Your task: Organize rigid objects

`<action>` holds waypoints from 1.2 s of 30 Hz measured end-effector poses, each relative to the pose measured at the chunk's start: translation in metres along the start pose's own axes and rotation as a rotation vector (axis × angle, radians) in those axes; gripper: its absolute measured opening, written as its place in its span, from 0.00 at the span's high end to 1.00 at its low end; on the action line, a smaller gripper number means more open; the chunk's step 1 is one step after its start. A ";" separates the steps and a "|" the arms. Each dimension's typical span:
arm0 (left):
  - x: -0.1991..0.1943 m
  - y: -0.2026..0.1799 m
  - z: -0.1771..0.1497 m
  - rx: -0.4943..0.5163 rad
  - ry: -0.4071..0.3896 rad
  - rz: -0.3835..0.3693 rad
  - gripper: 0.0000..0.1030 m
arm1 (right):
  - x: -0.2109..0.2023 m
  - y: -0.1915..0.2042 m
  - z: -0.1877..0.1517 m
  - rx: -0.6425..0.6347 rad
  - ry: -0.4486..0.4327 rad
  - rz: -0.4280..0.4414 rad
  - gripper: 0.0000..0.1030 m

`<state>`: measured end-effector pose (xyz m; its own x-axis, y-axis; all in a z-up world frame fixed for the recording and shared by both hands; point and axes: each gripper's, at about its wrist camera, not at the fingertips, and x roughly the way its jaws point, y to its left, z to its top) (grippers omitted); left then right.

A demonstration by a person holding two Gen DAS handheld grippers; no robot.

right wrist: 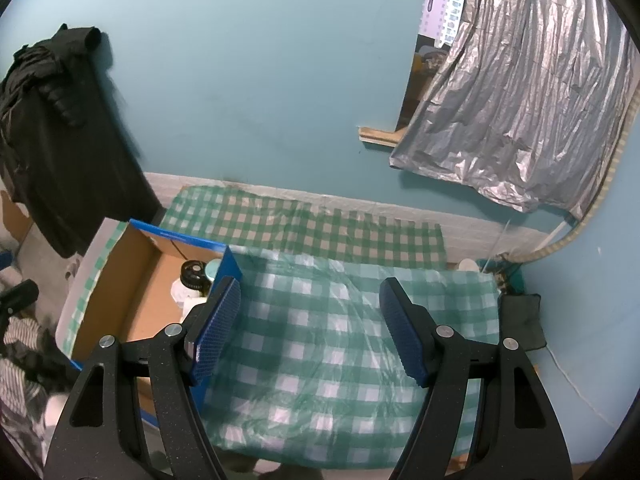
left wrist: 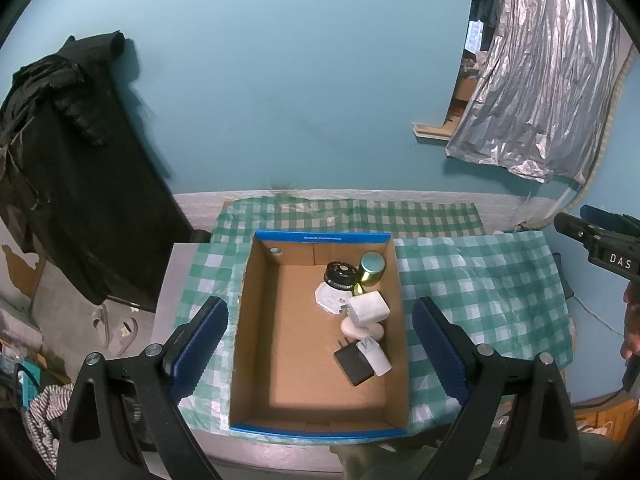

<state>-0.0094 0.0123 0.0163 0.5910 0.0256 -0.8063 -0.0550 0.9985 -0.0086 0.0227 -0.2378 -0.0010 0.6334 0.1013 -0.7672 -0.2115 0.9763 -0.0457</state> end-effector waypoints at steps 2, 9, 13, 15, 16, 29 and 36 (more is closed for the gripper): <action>0.000 -0.001 0.000 -0.001 0.000 0.001 0.08 | 0.001 0.000 0.000 0.000 0.002 0.002 0.30; 0.001 -0.001 0.000 -0.007 0.002 0.000 0.08 | 0.002 0.001 0.002 -0.004 0.001 0.000 0.30; 0.001 0.000 -0.001 -0.019 0.005 0.001 0.08 | 0.002 0.001 0.002 -0.005 0.000 0.002 0.30; 0.002 0.001 -0.001 -0.027 0.012 -0.002 0.08 | 0.002 0.001 0.002 -0.005 0.001 0.002 0.30; 0.003 0.001 -0.001 -0.032 0.020 -0.001 0.08 | 0.002 0.001 0.002 -0.004 0.002 0.002 0.30; 0.005 0.001 -0.004 -0.025 0.021 0.042 0.01 | 0.002 -0.001 0.002 -0.010 0.005 0.007 0.30; 0.004 -0.001 -0.005 -0.021 0.026 0.042 0.01 | 0.002 -0.001 0.001 -0.012 0.009 0.009 0.30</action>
<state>-0.0110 0.0113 0.0101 0.5663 0.0662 -0.8215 -0.0965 0.9952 0.0137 0.0252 -0.2387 -0.0015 0.6244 0.1084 -0.7736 -0.2265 0.9729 -0.0465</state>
